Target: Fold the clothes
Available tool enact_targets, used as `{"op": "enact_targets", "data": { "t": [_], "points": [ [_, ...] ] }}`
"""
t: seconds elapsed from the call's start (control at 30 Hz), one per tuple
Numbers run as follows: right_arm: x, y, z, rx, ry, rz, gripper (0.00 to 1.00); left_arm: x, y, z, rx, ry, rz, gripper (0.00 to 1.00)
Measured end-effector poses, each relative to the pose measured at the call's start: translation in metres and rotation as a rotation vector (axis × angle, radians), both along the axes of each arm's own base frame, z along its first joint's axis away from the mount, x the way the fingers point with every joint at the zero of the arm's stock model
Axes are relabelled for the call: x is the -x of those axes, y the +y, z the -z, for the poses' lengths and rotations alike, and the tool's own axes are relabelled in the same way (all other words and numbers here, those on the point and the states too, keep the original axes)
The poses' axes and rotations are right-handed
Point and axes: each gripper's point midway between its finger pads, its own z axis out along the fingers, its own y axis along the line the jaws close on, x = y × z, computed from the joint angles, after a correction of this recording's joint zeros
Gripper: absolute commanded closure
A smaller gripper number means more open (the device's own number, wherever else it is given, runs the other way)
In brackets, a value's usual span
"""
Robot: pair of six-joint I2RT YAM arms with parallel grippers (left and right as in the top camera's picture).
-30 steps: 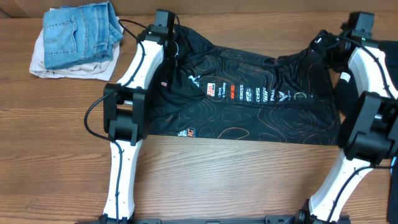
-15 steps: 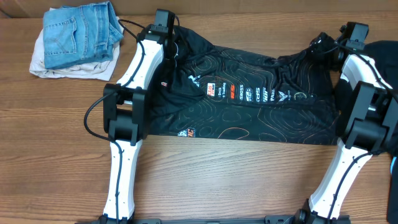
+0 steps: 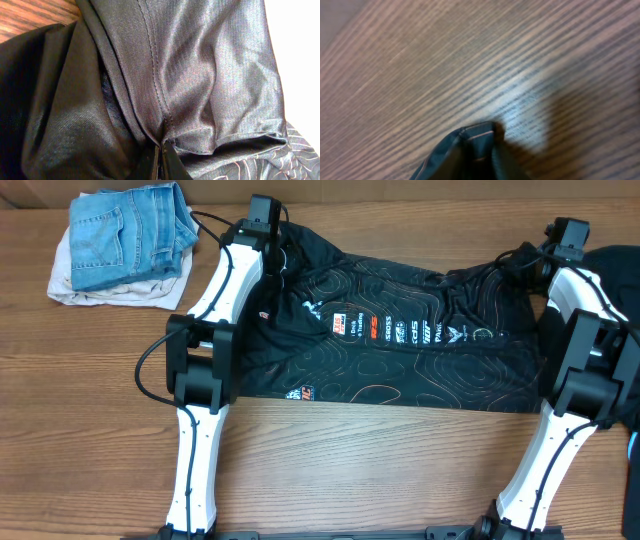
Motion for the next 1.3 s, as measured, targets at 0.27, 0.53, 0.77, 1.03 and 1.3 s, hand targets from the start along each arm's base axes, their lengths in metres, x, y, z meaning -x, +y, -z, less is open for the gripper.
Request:
{"op": "enact_targets", "data": {
  "t": [0.27, 0.53, 0.77, 1.03, 1.3],
  "points": [
    [0.012, -0.013, -0.014, 0.039, 0.131, 0.057, 0.96, 0.013, 0.011, -0.004, -0.087, 0.02, 0.062, 0.96],
    [0.01, -0.015, -0.064, 0.008, 0.143, 0.107, 0.96, 0.019, 0.023, -0.078, -0.143, -0.064, 0.067, 0.96],
    [0.025, -0.011, -0.061, -0.022, 0.211, 0.127, 0.96, 0.04, 0.028, -0.097, -0.16, -0.019, 0.074, 0.96],
    [0.06, -0.016, -0.049, -0.023, 0.355, 0.163, 0.96, 0.084, 0.047, -0.091, -0.251, 0.148, 0.092, 0.96],
    [0.096, -0.019, -0.066, -0.025, 0.456, 0.241, 0.96, 0.118, 0.062, -0.108, -0.308, 0.243, 0.095, 0.96]
  ]
}}
